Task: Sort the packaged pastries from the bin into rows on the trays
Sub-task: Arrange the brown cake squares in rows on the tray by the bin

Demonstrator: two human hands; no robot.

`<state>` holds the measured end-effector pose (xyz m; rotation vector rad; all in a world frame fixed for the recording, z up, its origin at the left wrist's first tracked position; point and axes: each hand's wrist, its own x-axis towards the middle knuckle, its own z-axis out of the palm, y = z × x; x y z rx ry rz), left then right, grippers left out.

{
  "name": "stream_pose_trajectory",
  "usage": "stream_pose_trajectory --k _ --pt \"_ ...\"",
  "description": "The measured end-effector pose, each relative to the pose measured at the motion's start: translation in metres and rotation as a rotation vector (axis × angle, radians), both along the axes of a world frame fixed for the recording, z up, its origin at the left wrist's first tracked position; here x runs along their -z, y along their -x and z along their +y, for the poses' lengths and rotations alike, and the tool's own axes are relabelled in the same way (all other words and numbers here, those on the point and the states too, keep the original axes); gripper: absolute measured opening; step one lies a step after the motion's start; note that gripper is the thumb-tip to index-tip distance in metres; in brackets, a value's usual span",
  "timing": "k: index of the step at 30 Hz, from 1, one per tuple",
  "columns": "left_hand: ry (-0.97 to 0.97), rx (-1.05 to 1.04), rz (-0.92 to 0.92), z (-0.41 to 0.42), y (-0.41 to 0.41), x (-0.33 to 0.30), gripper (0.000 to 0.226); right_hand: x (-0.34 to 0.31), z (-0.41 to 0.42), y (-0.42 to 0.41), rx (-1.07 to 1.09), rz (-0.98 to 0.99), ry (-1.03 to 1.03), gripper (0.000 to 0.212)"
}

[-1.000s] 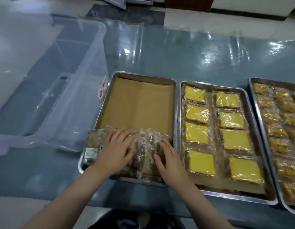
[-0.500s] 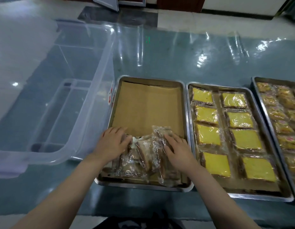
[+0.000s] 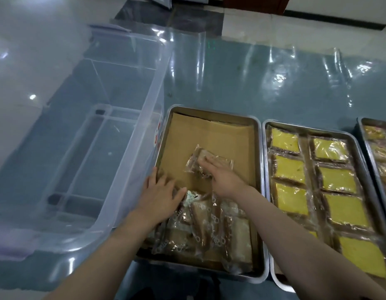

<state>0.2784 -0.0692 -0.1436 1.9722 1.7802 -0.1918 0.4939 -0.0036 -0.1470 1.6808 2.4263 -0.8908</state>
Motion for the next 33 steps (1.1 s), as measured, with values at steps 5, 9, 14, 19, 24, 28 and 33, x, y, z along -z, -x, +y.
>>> stream_pose_trajectory --k 5,9,14,19,24,28,33 --pt "-0.036 -0.002 0.055 -0.003 -0.003 0.002 0.076 0.021 0.047 0.021 -0.068 -0.019 -0.097 0.056" --pt "-0.057 -0.009 0.058 -0.003 -0.003 0.003 0.089 0.024 0.079 0.035 -0.115 -0.031 -0.175 0.052" --pt "-0.070 -0.028 0.071 -0.003 -0.005 0.002 0.090 0.027 0.114 0.050 -0.158 -0.059 -0.239 0.054" --pt "-0.101 -0.029 0.086 -0.003 -0.004 0.008 0.091 0.023 0.138 0.068 -0.124 -0.071 -0.240 0.055" --pt "-0.077 -0.034 0.088 -0.004 -0.005 0.006 0.083 0.020 0.134 0.065 -0.123 -0.034 -0.253 0.055" --pt "-0.065 -0.033 0.076 -0.003 -0.005 0.005 0.086 0.017 0.099 0.053 -0.102 0.013 -0.255 0.058" --pt "-0.047 -0.027 0.032 -0.002 -0.002 0.007 0.083 0.013 0.048 0.024 -0.025 0.014 -0.224 0.058"
